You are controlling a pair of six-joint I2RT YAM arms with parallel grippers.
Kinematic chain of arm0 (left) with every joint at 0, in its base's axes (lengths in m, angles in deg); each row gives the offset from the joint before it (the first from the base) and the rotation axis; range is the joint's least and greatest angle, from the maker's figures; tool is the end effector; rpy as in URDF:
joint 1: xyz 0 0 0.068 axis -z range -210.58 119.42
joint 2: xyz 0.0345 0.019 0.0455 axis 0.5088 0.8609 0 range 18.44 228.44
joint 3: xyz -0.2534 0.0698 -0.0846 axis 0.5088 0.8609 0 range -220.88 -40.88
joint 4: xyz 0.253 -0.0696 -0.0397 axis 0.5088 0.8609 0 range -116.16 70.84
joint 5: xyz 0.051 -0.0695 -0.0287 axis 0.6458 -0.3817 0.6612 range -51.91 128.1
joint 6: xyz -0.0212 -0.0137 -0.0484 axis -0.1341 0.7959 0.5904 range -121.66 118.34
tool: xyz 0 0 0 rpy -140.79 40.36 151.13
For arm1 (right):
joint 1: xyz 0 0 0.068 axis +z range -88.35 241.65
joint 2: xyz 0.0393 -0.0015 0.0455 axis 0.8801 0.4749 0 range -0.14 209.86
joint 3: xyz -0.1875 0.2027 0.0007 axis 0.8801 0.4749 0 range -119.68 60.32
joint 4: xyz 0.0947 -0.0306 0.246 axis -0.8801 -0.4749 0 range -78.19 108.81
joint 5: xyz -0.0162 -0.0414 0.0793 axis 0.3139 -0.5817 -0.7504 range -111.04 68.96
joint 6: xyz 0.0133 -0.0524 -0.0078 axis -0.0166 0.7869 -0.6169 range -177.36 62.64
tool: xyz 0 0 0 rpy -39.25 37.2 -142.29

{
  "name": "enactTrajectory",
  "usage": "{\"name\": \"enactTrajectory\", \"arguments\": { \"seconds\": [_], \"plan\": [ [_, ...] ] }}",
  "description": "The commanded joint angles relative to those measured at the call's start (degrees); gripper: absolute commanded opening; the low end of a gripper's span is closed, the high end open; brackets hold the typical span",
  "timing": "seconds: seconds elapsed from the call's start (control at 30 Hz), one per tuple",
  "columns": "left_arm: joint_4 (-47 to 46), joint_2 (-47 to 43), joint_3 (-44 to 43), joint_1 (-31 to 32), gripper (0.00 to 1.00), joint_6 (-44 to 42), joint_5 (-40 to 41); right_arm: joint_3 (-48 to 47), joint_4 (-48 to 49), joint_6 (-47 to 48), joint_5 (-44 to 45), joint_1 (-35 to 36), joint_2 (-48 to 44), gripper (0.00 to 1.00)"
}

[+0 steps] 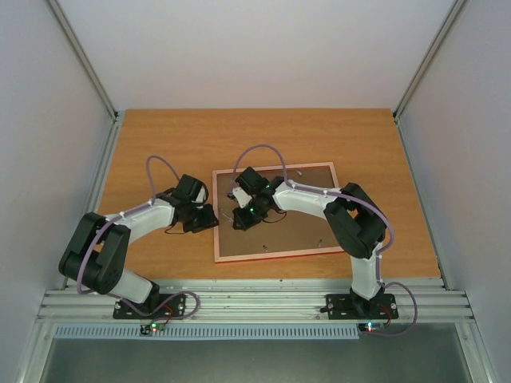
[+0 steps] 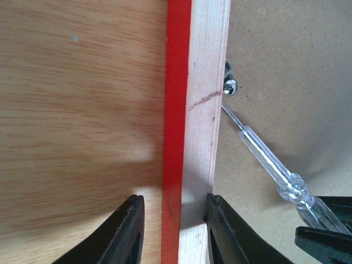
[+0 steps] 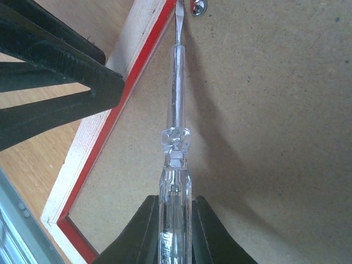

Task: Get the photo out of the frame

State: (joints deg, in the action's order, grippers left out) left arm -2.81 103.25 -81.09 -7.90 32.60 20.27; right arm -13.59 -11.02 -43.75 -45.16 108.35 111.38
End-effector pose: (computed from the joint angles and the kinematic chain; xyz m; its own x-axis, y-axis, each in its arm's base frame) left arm 0.2321 -0.1091 0.1467 -0.9732 -0.1741 -0.1505 -0.0904 0.8906 -0.4457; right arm 0.2589 0.2965 0.1585 -0.4338 -0.7737 -0.4617 -0.8992 0.3392 0.2765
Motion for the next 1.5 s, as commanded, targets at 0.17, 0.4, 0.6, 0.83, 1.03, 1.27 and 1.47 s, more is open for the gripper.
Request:
{"name": "enactTrajectory", "arguments": {
  "seconds": [0.17,0.4,0.6,0.83,1.03,1.27,1.47],
  "plan": [
    [-2.42,1.41,2.16,0.88,0.27,0.87,0.03,-2.12,-0.08,-0.8,3.14,0.68,1.42,0.01],
    [-3.19,1.24,3.74,1.23,0.2,1.66,-0.08,-2.12,0.34,-3.39,5.42,0.18,1.05,0.01],
    [-4.25,0.63,5.43,1.57,0.16,3.03,0.06,-1.64,1.05,-6.64,6.84,-0.44,-0.16,0.01],
    [-4.41,-0.03,6.24,1.84,0.11,3.95,0.87,1.0,3.49,-10.06,7.37,-1.44,-2.84,0.01],
    [-3.82,-1.17,6.64,1.84,0.1,4.54,2.0,2.62,4.45,-10.62,6.15,-2.36,-4.44,0.01],
    [-3.25,-2.41,5.9,1.87,0.11,4.67,2.76,3.71,4.13,-9.4,5.12,-2.32,-7.34,0.01],
    [-1.65,-2.28,4.58,1.85,0.11,3.73,5.53,5.34,0.46,-6.97,9.21,-3.58,-13.24,0.01]
  ]
}}
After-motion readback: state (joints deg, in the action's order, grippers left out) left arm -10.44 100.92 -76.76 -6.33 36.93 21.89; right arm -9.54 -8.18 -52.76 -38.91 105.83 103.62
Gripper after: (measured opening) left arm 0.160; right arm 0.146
